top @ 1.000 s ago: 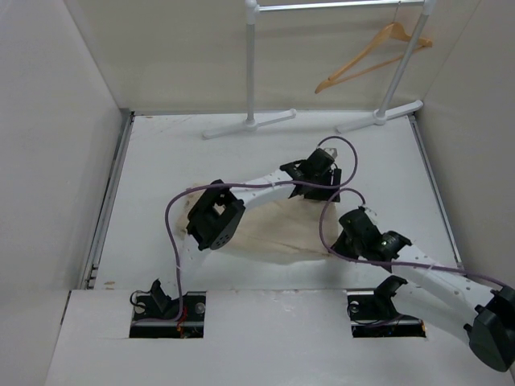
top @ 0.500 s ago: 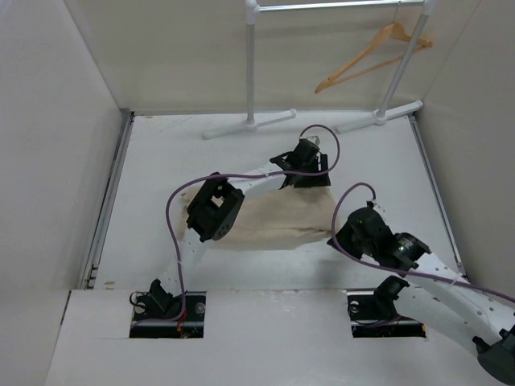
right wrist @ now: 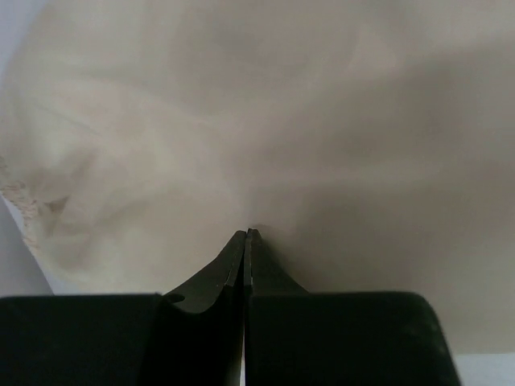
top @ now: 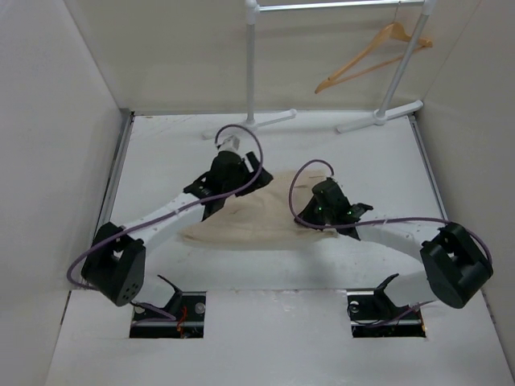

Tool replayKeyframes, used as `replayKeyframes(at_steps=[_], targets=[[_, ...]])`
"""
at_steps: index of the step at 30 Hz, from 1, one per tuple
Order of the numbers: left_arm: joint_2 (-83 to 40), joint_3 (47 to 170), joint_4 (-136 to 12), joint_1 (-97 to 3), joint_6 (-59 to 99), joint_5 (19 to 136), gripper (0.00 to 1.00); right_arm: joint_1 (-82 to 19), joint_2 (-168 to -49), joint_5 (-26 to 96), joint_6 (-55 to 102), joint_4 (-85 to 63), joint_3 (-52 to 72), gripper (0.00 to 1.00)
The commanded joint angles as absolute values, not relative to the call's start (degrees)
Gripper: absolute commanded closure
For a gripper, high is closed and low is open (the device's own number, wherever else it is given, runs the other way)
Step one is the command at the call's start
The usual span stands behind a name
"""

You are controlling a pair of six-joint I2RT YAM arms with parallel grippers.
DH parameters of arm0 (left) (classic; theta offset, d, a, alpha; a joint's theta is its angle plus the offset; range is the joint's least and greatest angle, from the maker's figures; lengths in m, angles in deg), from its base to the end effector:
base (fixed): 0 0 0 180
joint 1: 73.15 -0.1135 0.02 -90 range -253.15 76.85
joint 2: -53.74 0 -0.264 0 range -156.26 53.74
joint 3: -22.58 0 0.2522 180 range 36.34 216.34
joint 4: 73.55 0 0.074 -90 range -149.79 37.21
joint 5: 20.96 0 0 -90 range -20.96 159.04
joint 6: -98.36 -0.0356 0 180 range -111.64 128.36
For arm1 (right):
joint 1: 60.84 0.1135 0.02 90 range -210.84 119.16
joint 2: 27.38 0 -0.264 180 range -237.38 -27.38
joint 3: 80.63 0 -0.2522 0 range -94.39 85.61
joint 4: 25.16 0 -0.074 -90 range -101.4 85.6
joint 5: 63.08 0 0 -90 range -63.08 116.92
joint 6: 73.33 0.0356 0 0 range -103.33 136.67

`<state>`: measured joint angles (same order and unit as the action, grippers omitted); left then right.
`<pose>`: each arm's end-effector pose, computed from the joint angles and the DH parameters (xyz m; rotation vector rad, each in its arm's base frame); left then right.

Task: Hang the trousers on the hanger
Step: Fold the trousers at the center of the board.

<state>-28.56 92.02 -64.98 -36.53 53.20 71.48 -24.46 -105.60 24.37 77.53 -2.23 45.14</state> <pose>0.2660 -0.1996 0.2790 -0.1187 2.0718 -0.9565 0.2194 0.1597 0.1894 0.5562 2.4593 0.7096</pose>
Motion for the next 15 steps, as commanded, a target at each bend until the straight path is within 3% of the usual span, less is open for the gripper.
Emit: replayKeyframes(at_steps=[1, 9, 15], targets=[[-27.48, 80.31, -65.59, -41.28, 59.16, 67.47, 0.36, -21.09, -105.08, 24.03, 83.28, -13.5, 50.52, 0.96], [-24.75, 65.88, -70.43, -56.83, 60.83, 66.67, 0.36, -16.94, -109.2, 21.29, 90.5, -22.91, 63.37, 0.86], [-17.38, 64.55, -67.28, -64.75, 60.13, 70.09, 0.36, -18.87, -95.8, 22.79, 88.49, -19.41, 62.41, 0.59]])
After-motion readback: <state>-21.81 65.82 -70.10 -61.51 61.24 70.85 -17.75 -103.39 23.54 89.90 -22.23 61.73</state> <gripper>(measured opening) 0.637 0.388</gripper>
